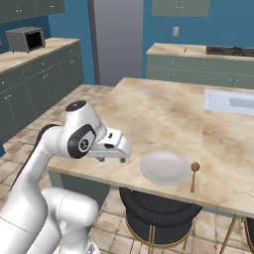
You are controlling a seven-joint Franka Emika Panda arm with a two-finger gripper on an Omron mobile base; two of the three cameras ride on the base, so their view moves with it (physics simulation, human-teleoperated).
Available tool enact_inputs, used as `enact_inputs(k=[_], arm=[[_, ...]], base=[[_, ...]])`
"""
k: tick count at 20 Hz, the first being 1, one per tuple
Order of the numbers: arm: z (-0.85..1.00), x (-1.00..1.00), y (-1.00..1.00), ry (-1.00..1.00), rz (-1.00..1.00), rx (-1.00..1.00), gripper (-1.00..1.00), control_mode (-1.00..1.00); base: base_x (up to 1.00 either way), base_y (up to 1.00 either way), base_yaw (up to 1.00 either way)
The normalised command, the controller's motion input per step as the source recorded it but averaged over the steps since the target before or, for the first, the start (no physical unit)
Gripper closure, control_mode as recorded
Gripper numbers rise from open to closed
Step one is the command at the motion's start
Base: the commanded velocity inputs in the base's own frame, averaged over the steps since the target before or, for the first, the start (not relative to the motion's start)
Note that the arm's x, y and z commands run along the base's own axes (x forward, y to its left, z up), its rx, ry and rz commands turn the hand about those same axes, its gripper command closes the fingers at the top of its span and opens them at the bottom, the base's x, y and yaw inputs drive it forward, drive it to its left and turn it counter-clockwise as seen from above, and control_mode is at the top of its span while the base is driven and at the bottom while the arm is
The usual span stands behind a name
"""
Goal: Take the fork and place it on the left side of the plate. Then take the spoon and place it on the right side of the plate. Make sure they're directly next to the plate.
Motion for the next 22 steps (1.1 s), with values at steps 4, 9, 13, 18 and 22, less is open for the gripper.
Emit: enact_inputs(k=[4, 9, 13, 18, 22], arm=[[-0.04, 0.22, 0.15, 0.12, 0.04, 0.09, -1.00, -1.00], [-0.11, 0.25, 0.34, 0.15, 0.02, 0.07, -1.00, -1.00], [-0.03, 0.05, 0.20, 0.08, 0.00, 0.04, -1.00, -1.00], [0.00, 0.00, 0.22, 0.02, 0.00, 0.00, -1.00, -1.00], [0.00, 0.00, 0.00, 0.00, 0.00, 0.00, -1.00, 1.00]], base=[[0.00, 0.00, 0.00], [0.00, 0.00, 0.00], [0.00, 0.00, 0.00], [0.00, 0.00, 0.00], [-0.27, 0.18, 0.00]])
